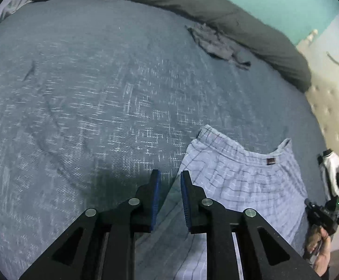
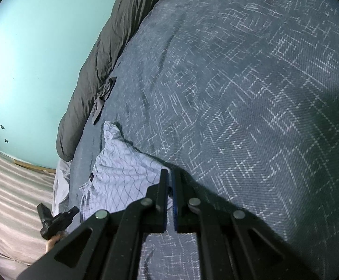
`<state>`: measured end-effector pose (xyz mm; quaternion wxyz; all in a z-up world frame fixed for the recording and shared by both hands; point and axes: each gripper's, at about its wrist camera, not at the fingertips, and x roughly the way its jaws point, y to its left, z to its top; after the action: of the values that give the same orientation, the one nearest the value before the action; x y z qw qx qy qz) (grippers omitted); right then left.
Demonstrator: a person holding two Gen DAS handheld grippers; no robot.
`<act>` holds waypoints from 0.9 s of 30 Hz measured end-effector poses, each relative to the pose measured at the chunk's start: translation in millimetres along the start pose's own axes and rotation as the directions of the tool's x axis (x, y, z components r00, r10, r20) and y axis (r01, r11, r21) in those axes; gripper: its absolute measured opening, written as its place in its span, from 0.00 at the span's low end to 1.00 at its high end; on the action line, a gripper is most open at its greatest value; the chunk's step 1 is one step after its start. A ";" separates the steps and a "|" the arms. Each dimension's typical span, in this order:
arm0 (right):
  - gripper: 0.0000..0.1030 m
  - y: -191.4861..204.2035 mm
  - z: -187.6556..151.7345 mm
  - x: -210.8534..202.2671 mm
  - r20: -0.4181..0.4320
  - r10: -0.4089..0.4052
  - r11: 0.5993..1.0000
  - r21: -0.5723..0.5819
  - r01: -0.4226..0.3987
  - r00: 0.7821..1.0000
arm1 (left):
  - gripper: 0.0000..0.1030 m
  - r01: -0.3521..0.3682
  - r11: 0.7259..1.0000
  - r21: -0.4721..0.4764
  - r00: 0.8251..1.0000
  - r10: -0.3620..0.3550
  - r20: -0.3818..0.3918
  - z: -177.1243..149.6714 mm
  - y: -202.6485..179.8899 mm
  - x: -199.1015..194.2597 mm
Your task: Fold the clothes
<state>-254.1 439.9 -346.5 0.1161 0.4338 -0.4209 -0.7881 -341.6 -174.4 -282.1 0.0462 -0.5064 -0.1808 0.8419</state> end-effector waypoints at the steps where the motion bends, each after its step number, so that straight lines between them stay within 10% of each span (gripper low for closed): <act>1: 0.03 -0.4 0.3 0.2 -0.002 0.003 1.000 0.001 -0.003 1.000 | 0.18 0.007 1.000 0.006 1.000 -0.007 -0.017 0.4 -2.3 5.5; 6: 0.03 -0.8 1.1 -0.7 -0.006 0.004 1.000 -0.005 -0.004 1.000 | 0.01 0.002 0.999 0.037 0.998 0.000 -0.059 -5.1 -11.1 19.5; 27: 0.03 -1.5 3.0 2.7 -0.006 0.006 1.000 -0.009 -0.006 1.000 | 0.04 -0.052 0.998 -0.020 0.999 0.051 -0.011 18.6 7.6 5.0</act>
<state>-257.8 441.0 -348.4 0.1217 0.4345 -0.4182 -0.7884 -359.4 -184.9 -281.2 0.0204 -0.5157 -0.1758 0.8383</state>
